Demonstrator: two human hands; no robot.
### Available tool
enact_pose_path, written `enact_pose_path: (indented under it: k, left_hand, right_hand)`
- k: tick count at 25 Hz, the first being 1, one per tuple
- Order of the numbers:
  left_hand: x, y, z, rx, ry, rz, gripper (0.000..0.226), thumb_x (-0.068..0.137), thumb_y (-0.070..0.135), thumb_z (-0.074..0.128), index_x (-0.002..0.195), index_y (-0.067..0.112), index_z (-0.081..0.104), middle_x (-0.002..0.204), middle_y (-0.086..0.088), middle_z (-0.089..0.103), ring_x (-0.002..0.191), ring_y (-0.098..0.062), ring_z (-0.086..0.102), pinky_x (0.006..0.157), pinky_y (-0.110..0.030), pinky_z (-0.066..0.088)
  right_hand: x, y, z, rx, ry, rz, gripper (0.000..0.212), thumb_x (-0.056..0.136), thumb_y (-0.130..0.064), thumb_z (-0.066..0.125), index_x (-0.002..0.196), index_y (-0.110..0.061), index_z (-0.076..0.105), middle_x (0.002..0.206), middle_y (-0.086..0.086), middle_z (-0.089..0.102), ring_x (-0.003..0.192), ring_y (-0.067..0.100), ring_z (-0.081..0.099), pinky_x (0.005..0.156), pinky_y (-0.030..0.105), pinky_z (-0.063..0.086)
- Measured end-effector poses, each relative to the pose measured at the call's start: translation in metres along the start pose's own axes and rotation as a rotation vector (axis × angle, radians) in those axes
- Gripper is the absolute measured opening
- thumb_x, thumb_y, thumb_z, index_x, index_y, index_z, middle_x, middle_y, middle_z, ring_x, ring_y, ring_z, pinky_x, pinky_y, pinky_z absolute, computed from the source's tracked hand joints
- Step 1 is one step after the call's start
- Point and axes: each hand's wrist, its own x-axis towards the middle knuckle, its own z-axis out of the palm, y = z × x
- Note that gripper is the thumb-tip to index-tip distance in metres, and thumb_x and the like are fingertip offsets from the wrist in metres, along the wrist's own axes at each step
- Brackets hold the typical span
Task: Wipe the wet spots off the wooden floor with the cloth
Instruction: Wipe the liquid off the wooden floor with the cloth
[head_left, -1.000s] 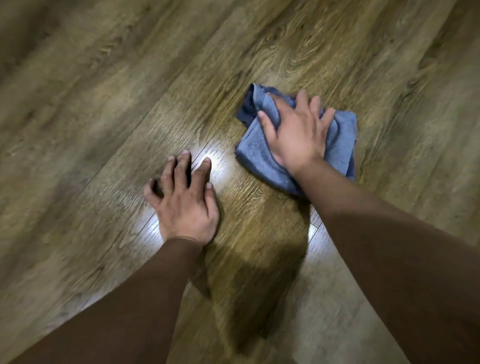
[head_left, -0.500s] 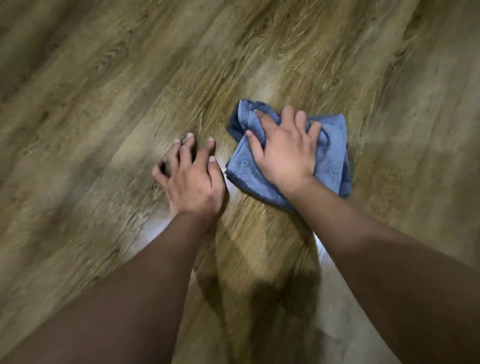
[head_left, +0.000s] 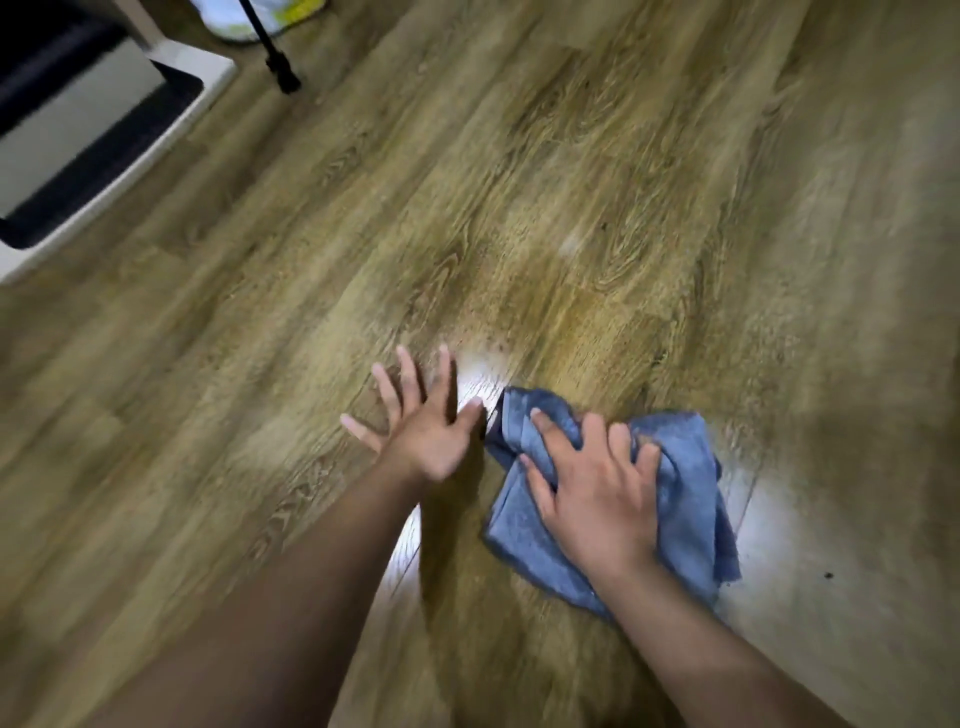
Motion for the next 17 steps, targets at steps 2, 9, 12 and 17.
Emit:
enact_pose_path:
  k: [2, 9, 12, 17]
  left_hand:
    - [-0.028, -0.009, 0.007, -0.019, -0.073, -0.147, 0.073, 0.096, 0.075, 0.025, 0.148, 0.058, -0.023, 0.15, 0.012, -0.051, 0.139, -0.021, -0.048, 0.1, -0.08, -0.021]
    - [-0.039, -0.009, -0.002, -0.044, -0.229, -0.169, 0.07, 0.097, 0.075, 0.016, 0.145, 0.057, -0.031, 0.144, 0.012, -0.058, 0.135, -0.021, -0.051, 0.104, -0.079, -0.014]
    - [-0.037, -0.011, -0.003, -0.06, -0.244, -0.188, 0.066, 0.094, 0.076, 0.009, 0.142, 0.06, -0.032, 0.13, 0.018, -0.062, 0.129, -0.016, -0.052, 0.105, -0.079, -0.014]
    - [-0.029, -0.006, 0.002, -0.089, -0.242, -0.276, 0.058, 0.084, 0.082, 0.002, 0.123, 0.069, -0.04, 0.153, 0.016, -0.047, 0.145, -0.019, -0.04, 0.107, -0.079, -0.009]
  right_hand:
    - [-0.039, -0.009, -0.002, 0.024, -0.025, -0.027, 0.053, 0.091, -0.057, 0.045, 0.135, -0.032, 0.059, 0.099, 0.007, 0.05, 0.088, 0.031, 0.044, 0.089, 0.052, 0.036]
    - [-0.064, -0.004, 0.0, 0.022, -0.031, -0.135, 0.054, 0.083, -0.057, 0.045, 0.128, -0.034, 0.066, 0.101, 0.008, 0.058, 0.086, 0.031, 0.047, 0.089, 0.055, 0.036]
    - [-0.043, -0.007, 0.002, 0.028, -0.046, -0.188, 0.054, 0.082, -0.058, 0.045, 0.127, -0.036, 0.066, 0.1, 0.007, 0.059, 0.084, 0.032, 0.05, 0.089, 0.056, 0.036]
    - [0.032, -0.019, 0.012, 0.082, -0.028, -0.173, 0.051, 0.087, -0.058, 0.048, 0.132, -0.036, 0.06, 0.1, 0.005, 0.053, 0.088, 0.031, 0.048, 0.087, 0.055, 0.034]
